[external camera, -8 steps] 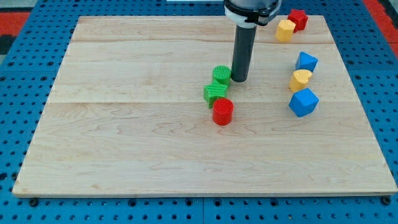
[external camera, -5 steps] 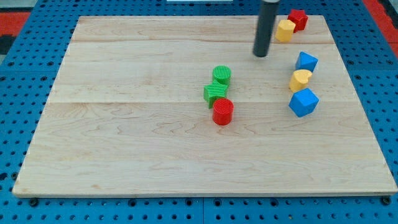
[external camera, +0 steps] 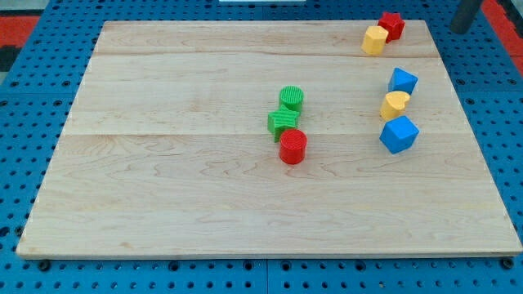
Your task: Keep red star at the top of green circle
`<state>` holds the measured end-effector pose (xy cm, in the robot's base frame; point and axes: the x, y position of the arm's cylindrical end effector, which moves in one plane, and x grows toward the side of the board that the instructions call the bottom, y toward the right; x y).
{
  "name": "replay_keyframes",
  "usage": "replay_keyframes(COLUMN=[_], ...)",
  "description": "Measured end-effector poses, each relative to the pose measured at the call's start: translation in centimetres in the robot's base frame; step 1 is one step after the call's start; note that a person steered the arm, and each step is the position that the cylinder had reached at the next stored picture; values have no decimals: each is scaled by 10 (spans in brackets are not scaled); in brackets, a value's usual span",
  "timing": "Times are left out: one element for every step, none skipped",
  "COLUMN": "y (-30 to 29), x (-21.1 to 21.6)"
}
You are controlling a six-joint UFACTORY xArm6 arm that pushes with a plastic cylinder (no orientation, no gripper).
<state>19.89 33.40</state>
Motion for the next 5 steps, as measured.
replay_keyframes(y=[-15,-39,-82,-124,-152], x=[-7,-7,-7,-7,-4])
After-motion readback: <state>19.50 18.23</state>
